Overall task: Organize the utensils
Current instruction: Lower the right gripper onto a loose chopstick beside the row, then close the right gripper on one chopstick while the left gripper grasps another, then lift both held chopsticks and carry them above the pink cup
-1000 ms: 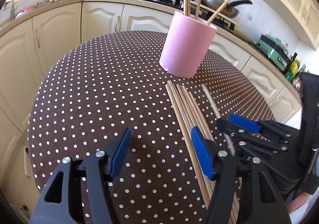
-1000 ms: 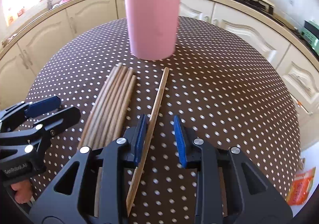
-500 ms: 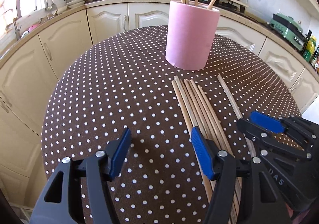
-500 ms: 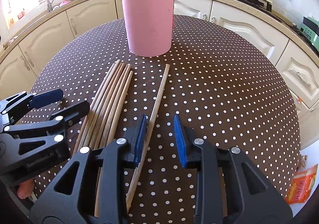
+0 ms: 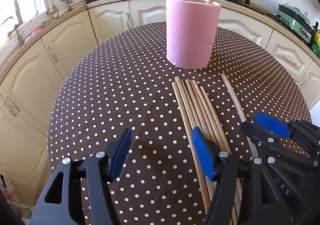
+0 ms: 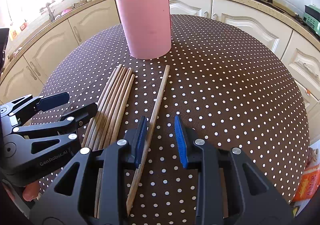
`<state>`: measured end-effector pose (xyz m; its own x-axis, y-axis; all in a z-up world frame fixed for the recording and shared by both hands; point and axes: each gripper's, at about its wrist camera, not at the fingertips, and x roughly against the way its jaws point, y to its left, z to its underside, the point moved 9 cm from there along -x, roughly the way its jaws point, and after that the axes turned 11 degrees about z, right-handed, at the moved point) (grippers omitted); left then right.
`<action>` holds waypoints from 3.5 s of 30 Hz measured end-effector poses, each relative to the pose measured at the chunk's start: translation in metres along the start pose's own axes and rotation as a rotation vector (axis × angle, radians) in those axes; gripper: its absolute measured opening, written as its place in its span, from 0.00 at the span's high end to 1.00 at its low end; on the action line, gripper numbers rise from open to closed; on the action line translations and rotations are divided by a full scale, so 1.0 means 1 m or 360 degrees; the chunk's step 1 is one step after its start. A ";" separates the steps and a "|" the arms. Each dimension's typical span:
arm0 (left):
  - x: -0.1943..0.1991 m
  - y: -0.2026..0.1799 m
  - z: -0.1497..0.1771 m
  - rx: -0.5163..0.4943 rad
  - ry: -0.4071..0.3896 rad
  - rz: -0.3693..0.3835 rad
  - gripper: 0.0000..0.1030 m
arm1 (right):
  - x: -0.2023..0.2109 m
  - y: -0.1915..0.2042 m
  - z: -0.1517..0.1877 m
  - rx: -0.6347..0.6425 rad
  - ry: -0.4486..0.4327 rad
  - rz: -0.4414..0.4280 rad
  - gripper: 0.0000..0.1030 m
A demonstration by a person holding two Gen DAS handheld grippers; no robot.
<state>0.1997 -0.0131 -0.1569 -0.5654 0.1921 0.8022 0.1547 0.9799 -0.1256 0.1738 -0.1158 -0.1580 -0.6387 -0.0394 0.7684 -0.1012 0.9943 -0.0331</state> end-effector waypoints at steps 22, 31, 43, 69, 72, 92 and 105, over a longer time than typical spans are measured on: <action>0.002 0.001 0.000 0.0058 0.0142 -0.0010 0.38 | 0.001 -0.003 0.000 -0.0016 0.0001 -0.0026 0.72; 0.025 0.002 0.021 -0.0089 0.0032 0.0080 0.90 | 0.004 -0.006 0.000 -0.0066 0.0005 -0.0064 0.76; 0.037 0.019 0.032 -0.0255 0.0052 0.0159 0.91 | 0.023 -0.010 0.021 0.0243 0.0037 -0.0030 0.84; 0.034 0.040 0.004 -0.0043 0.0010 0.0180 0.56 | -0.006 -0.050 0.000 0.0055 0.0146 0.0174 0.31; 0.033 0.034 0.004 -0.0020 -0.0010 0.0236 0.54 | -0.007 -0.048 -0.001 0.0055 0.0126 0.0181 0.31; 0.016 0.033 0.007 0.0000 -0.0032 -0.0021 0.90 | 0.001 -0.046 0.008 0.0064 0.0044 0.0162 0.33; 0.040 0.029 -0.008 0.0006 -0.0259 0.0146 0.95 | 0.016 -0.053 0.000 -0.0090 -0.0056 -0.0041 0.94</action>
<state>0.1878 0.0224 -0.1237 -0.6727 0.2864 0.6822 0.2086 0.9581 -0.1964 0.1688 -0.1687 -0.1444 -0.6631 -0.0676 0.7455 -0.0755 0.9969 0.0233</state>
